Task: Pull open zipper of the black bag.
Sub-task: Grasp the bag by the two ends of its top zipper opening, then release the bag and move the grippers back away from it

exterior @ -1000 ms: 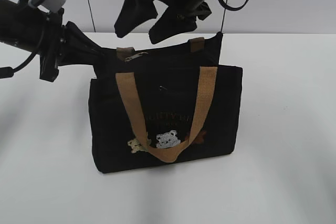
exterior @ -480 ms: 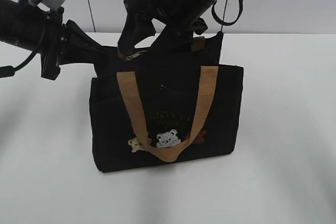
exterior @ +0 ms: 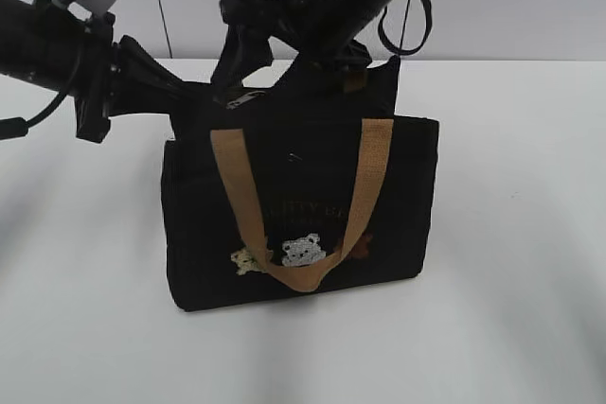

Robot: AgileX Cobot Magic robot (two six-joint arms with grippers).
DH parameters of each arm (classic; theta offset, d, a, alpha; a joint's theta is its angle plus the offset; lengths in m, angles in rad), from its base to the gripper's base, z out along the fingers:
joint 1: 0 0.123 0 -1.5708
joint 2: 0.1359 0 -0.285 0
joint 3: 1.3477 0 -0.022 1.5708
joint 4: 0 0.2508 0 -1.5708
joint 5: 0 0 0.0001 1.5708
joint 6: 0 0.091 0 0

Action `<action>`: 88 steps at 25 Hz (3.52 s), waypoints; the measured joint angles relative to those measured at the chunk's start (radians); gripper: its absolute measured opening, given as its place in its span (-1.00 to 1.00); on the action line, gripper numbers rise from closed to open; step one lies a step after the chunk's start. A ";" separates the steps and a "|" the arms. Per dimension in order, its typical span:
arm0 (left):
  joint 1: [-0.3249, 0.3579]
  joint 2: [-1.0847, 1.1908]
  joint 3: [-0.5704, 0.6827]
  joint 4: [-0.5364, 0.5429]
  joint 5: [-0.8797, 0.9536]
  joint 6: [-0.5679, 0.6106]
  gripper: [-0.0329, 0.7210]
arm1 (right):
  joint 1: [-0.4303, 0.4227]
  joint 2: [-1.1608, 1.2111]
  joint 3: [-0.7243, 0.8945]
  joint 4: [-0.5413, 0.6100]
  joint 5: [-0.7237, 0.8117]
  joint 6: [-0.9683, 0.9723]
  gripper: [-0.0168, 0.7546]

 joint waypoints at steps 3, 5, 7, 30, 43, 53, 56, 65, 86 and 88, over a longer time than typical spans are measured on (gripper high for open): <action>0.000 0.001 0.000 0.000 -0.002 0.000 -0.78 | 0.000 0.023 -0.002 0.010 0.000 0.012 0.48; 0.000 0.001 0.000 0.002 -0.004 0.000 -0.78 | 0.000 0.031 -0.002 0.022 0.000 0.015 0.48; 0.000 0.001 0.000 0.002 -0.005 0.000 -0.78 | 0.000 0.035 -0.003 0.028 0.000 0.016 0.48; 0.002 0.001 0.000 0.001 -0.001 -0.002 -0.78 | 0.000 0.026 -0.003 0.071 -0.012 -0.106 -0.93; 0.001 0.001 -0.002 0.026 0.012 -0.003 -0.78 | 0.003 -0.065 -0.003 -0.308 -0.002 0.000 -0.93; 0.001 0.001 -0.002 0.029 0.012 -0.003 -0.78 | 0.003 -0.088 -0.003 -0.578 0.053 0.093 -0.94; 0.001 0.001 -0.002 0.030 0.012 -0.003 -0.78 | 0.003 -0.089 -0.003 -0.628 0.062 0.123 -0.94; 0.001 0.001 -0.002 0.030 0.012 -0.003 -0.78 | 0.003 -0.105 -0.003 -0.640 0.065 0.136 -0.94; 0.001 -0.207 -0.002 0.098 -0.196 -0.615 0.57 | 0.002 -0.279 -0.003 -0.630 0.106 0.079 0.54; 0.001 -0.273 -0.002 0.201 -0.244 -0.758 0.58 | 0.002 -0.312 -0.003 -0.654 0.142 0.038 0.54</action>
